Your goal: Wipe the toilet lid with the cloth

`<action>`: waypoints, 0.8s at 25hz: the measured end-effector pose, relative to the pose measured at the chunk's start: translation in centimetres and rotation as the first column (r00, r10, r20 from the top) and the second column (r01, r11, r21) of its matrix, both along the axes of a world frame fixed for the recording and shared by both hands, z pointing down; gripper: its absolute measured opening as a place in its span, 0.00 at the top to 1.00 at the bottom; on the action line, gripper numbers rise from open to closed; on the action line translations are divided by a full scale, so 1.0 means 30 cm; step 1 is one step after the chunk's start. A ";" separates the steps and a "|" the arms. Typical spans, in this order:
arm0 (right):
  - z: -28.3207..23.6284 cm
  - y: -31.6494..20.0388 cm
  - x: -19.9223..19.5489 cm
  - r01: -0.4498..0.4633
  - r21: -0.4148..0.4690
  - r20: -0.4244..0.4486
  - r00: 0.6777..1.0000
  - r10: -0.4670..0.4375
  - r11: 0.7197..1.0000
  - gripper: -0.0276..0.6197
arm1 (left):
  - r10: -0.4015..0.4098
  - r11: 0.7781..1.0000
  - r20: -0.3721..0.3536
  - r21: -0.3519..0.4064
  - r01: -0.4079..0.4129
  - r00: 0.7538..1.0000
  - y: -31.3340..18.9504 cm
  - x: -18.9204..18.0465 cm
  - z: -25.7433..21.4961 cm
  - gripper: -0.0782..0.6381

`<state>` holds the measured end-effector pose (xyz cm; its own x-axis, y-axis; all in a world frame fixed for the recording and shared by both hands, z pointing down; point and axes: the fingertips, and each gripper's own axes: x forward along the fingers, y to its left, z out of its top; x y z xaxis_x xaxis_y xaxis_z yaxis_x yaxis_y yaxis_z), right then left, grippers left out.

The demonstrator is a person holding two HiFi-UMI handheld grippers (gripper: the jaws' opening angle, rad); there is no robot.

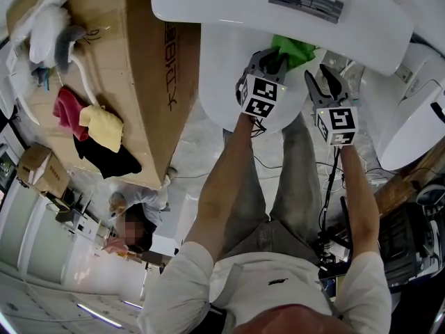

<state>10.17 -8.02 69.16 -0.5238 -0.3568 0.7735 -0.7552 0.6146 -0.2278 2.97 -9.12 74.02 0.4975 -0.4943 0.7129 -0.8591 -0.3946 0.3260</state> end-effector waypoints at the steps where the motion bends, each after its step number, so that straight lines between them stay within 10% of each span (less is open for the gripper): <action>1: -0.001 0.001 -0.012 0.000 0.000 0.000 1.000 0.000 1.000 0.68 | -0.006 1.000 0.001 -0.002 0.006 1.000 0.001 -0.020 0.001 0.79; 20: -0.021 0.017 -0.252 0.003 0.009 -0.002 1.000 -0.003 1.000 0.68 | -0.058 0.998 0.020 -0.006 0.058 0.998 0.006 -0.330 -0.004 0.79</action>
